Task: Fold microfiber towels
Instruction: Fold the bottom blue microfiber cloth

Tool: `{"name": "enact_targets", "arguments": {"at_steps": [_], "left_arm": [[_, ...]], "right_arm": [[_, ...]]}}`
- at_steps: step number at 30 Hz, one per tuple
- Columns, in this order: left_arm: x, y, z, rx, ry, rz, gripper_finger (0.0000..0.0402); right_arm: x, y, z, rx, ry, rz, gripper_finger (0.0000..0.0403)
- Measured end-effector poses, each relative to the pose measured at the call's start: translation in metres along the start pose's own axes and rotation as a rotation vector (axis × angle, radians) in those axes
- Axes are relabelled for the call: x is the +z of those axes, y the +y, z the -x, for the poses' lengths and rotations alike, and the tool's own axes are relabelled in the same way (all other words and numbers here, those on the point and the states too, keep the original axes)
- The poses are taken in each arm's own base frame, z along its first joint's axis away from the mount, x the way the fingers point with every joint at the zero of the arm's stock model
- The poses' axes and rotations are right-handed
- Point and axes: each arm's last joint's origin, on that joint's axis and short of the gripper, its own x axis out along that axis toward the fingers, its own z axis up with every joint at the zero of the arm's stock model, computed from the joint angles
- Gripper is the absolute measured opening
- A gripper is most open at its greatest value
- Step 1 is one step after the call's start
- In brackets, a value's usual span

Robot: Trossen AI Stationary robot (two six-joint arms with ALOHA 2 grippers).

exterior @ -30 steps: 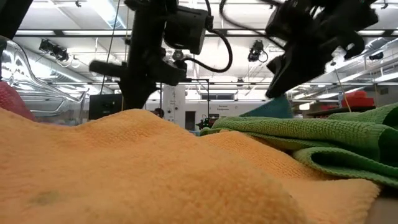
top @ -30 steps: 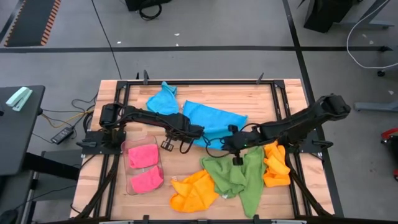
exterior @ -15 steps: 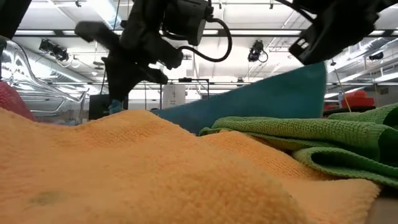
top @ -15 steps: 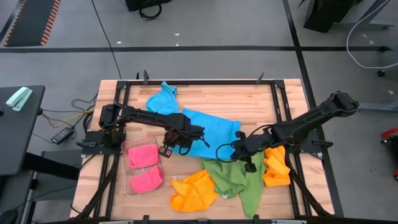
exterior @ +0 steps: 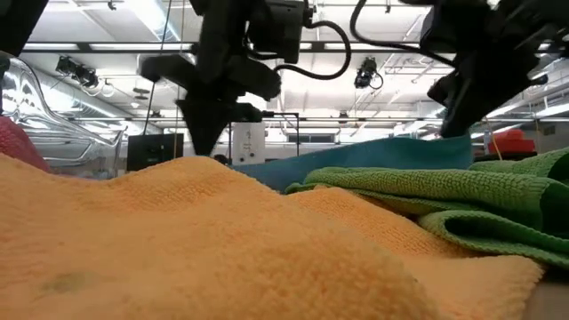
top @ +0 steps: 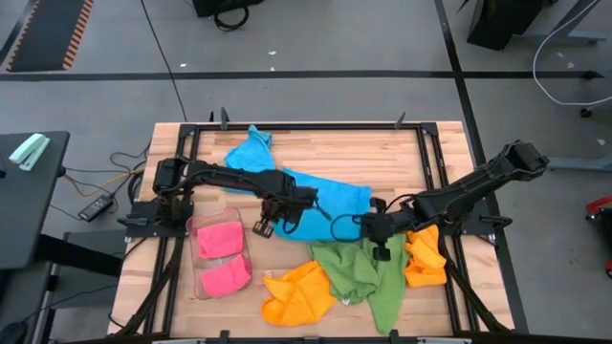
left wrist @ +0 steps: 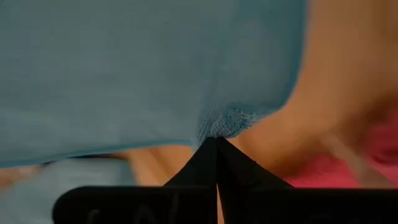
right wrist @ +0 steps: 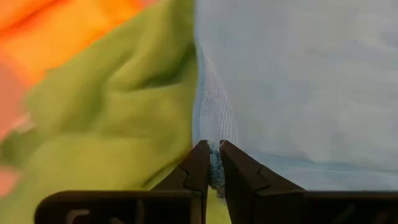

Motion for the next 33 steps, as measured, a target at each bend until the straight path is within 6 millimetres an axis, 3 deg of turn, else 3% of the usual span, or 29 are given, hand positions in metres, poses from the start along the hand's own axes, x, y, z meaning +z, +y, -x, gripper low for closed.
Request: {"name": "enact_targets", "arguments": {"at_steps": [9, 18, 27, 33], "left_arm": [[-0.016, 0.044, -0.001, 0.116, -0.003, 0.207, 0.0026], [-0.024, 0.065, -0.009, 0.128, -0.057, 0.223, 0.0008], [-0.028, 0.071, -0.025, 0.123, -0.087, 0.071, 0.0108], [-0.033, 0.081, -0.025, 0.026, -0.180, 0.116, 0.0164]], "right_arm": [[0.001, -0.013, -0.005, -0.091, 0.019, -0.062, 0.0044], [0.000, -0.026, -0.025, -0.191, 0.079, -0.108, 0.0044], [-0.001, -0.031, -0.034, -0.215, 0.107, -0.117, 0.0044], [-0.001, -0.031, -0.034, -0.213, 0.105, -0.116, 0.0044]]}}
